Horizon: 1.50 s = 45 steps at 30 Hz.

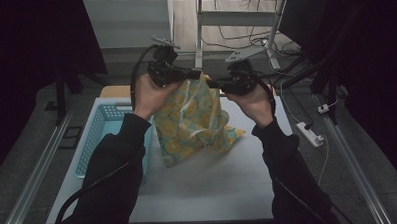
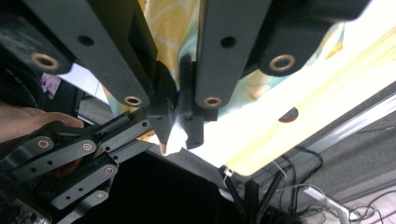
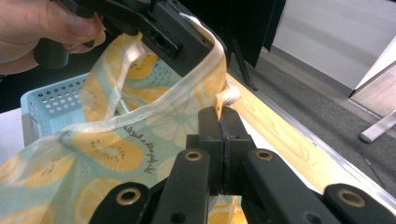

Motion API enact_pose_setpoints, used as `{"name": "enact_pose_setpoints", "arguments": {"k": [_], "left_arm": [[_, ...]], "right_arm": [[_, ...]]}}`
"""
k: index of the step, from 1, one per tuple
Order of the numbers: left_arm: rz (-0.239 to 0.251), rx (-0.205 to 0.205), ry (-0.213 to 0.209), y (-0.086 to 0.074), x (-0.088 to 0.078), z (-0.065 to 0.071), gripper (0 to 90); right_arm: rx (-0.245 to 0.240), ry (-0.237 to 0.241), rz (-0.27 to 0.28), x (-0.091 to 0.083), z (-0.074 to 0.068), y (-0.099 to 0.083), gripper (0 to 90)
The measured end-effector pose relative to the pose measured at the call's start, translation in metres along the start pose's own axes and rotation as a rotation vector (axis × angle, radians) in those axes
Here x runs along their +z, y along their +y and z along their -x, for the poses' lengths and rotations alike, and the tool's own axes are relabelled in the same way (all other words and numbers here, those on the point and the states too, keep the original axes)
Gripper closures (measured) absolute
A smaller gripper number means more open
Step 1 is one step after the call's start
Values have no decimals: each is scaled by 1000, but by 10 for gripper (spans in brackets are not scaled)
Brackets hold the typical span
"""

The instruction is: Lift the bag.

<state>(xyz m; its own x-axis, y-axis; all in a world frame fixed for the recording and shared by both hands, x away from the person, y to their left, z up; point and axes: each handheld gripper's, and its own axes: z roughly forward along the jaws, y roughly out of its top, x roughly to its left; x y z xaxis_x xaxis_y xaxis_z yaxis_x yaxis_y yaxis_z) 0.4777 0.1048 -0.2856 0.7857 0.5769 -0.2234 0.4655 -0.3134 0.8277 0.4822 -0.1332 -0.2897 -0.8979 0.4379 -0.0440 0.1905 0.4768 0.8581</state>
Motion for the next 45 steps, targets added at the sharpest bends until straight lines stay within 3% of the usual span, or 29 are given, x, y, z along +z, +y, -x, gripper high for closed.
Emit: {"name": "enact_pose_setpoints", "arguments": {"k": [5, 13, 24, 29, 39, 45], "left_arm": [[-32, 38, 25, -10, 10, -2, 859], [-32, 68, 38, -18, 15, -3, 826], [-28, 130, 95, -33, 10, 8, 613], [-20, 147, 142, -45, 3, 14, 516], [24, 127, 149, -69, -13, 22, 309], [23, 102, 163, -83, -20, 23, 208]], "right_arm": [[9, 6, -15, 10, 1, -10, 895], [25, 4, -14, 13, 3, -17, 875], [43, 18, -4, 10, -1, -20, 763], [53, 31, 12, 5, -3, -22, 673], [57, 40, 14, 3, -12, -35, 549], [70, 45, 27, 2, -16, -46, 514]]}}
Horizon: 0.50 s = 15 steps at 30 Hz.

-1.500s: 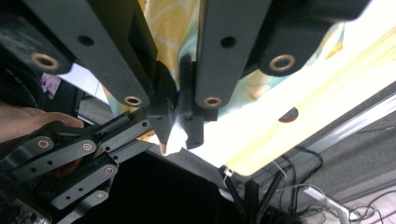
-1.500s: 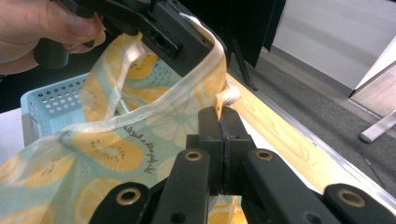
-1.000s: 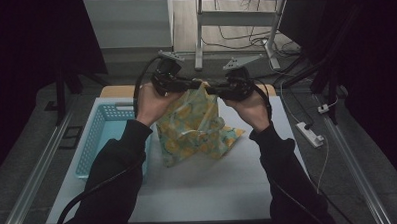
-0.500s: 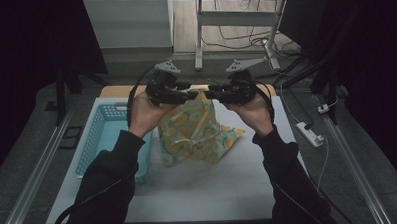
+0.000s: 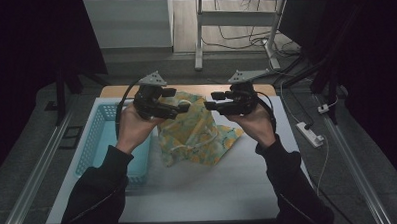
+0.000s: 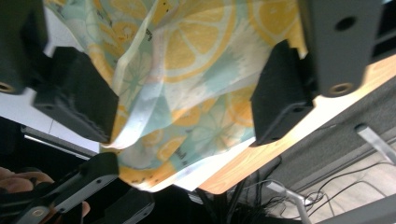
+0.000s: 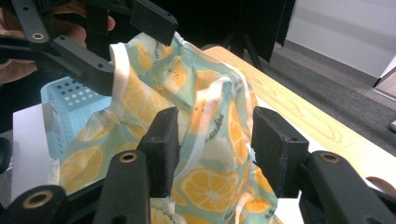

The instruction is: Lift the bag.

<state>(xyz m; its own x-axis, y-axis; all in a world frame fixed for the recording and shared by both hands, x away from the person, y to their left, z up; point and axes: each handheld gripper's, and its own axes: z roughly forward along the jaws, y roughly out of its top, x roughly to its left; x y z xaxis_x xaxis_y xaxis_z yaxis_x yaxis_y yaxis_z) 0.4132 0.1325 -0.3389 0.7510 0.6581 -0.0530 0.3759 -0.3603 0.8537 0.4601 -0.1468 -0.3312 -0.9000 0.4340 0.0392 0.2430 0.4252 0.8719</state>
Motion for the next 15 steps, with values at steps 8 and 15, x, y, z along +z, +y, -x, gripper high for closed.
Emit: {"name": "enact_pose_setpoints", "arguments": {"k": [8, 15], "left_arm": [[-37, -3, 16, -19, -8, 2, 128], [-89, 1, 37, -41, -15, 3, 63]], "right_arm": [[9, 35, 9, 3, -6, -15, 493], [22, 58, 7, 5, -8, -28, 461]]}}
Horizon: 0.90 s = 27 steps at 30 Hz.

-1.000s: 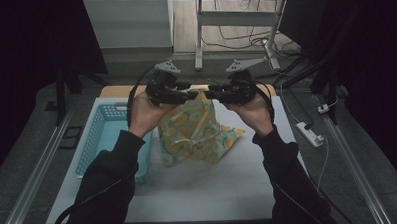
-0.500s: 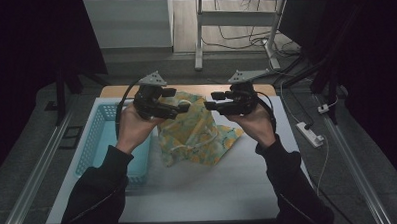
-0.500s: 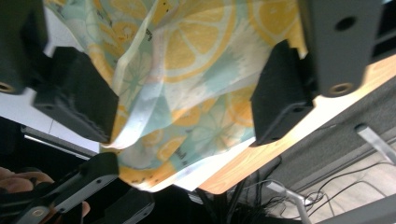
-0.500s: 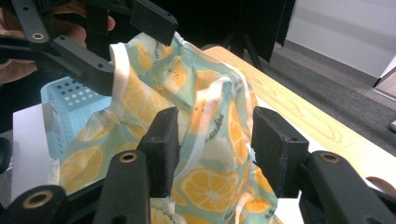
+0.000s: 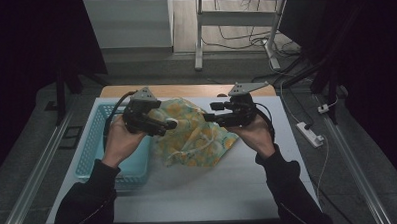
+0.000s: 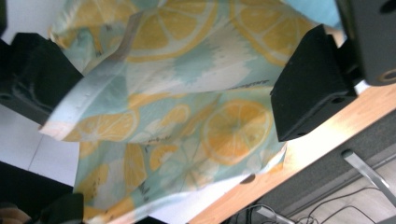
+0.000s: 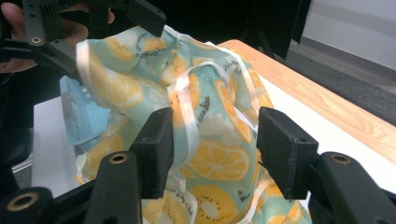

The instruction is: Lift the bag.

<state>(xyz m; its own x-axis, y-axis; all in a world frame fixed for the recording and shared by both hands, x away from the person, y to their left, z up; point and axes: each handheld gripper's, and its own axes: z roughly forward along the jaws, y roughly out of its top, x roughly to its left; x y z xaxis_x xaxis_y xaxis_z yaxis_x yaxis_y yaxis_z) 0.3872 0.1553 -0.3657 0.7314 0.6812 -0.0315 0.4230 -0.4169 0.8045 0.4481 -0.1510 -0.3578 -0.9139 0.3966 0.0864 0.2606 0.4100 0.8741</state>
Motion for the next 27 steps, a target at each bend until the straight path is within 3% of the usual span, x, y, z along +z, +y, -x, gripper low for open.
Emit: {"name": "enact_pose_setpoints", "arguments": {"k": [11, 15, 27], "left_arm": [[-18, -35, -31, -40, -8, 4, 11], [-27, -41, -25, -54, -11, 5, 4], [-32, -72, -28, -91, -19, 12, 0]], "right_arm": [[19, 10, -6, 0, -2, -22, 377], [20, 15, -12, 2, -5, -29, 345], [-13, 15, -69, 11, -14, -43, 227]]}}
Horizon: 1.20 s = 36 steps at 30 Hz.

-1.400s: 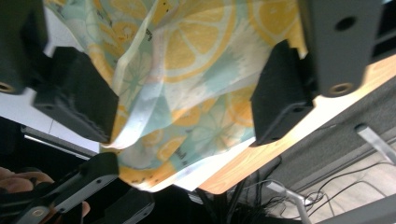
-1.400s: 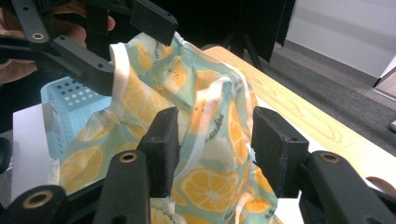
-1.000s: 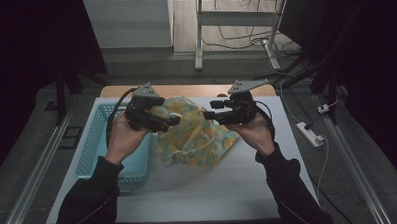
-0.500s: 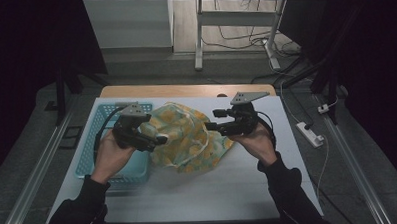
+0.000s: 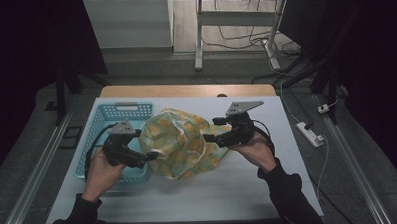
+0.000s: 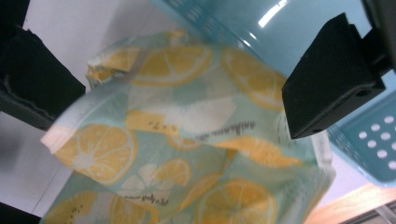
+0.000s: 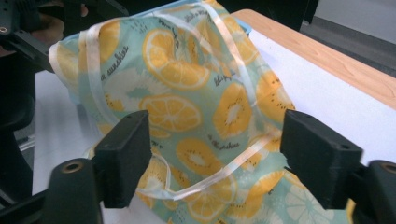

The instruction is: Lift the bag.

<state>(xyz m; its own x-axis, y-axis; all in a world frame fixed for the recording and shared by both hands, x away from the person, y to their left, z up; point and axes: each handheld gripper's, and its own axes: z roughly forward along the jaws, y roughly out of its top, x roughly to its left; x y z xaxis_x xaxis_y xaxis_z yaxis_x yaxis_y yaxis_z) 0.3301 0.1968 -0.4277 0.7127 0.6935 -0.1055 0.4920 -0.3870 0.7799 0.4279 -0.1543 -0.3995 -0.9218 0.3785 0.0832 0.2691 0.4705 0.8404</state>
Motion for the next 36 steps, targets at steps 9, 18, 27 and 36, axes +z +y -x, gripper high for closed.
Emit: {"name": "enact_pose_setpoints", "arguments": {"k": [9, 18, 27, 36], "left_arm": [[4, -31, -9, -27, -7, 6, 0], [30, -104, -30, -56, -15, 10, 0], [59, -150, -29, -81, -28, 18, 0], [113, -218, -15, -107, -44, 22, 0]], "right_arm": [[-19, -7, -29, 0, -8, -10, 106], [6, -18, -17, -8, -14, -29, 57], [28, -77, 8, -26, -19, -51, 33], [40, -118, -8, -43, -24, -91, 33]]}}
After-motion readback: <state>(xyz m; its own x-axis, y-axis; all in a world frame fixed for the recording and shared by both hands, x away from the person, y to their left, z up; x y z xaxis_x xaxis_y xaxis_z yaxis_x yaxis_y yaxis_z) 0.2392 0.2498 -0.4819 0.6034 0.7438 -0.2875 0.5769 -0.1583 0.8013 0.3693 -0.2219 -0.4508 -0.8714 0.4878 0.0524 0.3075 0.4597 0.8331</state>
